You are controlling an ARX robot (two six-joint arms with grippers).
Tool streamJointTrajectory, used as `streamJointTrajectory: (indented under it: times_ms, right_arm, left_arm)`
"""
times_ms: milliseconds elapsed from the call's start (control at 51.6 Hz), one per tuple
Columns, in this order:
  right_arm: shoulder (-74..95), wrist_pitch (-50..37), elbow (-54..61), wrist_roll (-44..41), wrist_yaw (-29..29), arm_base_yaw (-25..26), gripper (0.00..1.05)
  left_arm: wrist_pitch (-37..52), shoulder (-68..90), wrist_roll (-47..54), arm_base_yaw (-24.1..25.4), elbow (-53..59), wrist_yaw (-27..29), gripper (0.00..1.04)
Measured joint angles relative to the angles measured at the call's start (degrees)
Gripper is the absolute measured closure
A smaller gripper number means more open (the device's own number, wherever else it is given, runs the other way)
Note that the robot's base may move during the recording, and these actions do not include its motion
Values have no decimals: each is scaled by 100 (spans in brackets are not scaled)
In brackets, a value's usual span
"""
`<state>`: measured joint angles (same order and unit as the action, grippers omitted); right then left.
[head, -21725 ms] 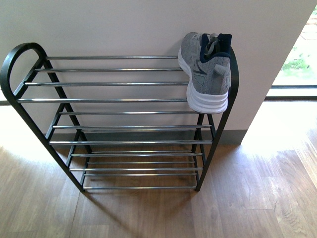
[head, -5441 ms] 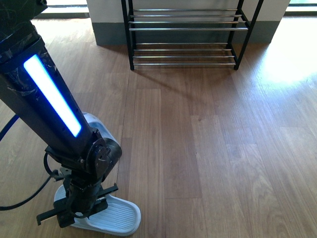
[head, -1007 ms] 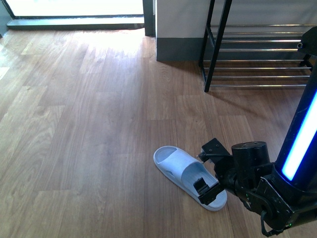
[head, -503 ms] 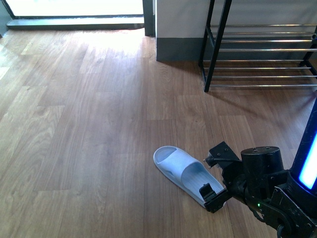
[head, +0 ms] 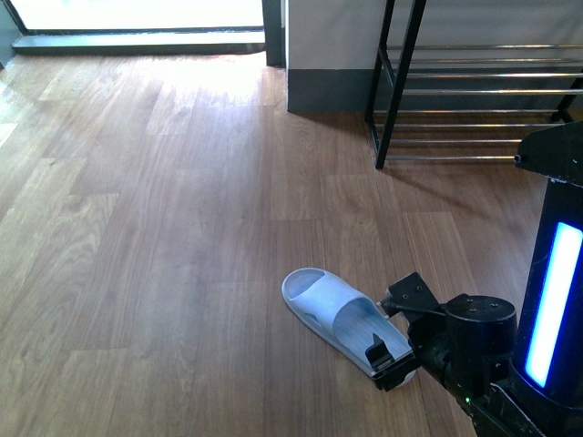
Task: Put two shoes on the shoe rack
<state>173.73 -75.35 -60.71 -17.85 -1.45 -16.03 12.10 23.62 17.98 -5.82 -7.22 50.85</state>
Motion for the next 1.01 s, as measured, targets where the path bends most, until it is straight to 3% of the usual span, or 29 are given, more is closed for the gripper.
streamJointTrajectory:
  times_ms: [484, 1007]
  right_arm:
    - [439, 1025, -1370, -125, 238, -74, 9]
    - [509, 1318, -1937, -20, 369, -94, 9]
  left_arm:
    - [0, 0, 0, 0, 0, 0, 103]
    - [0, 0, 0, 0, 0, 0, 103]
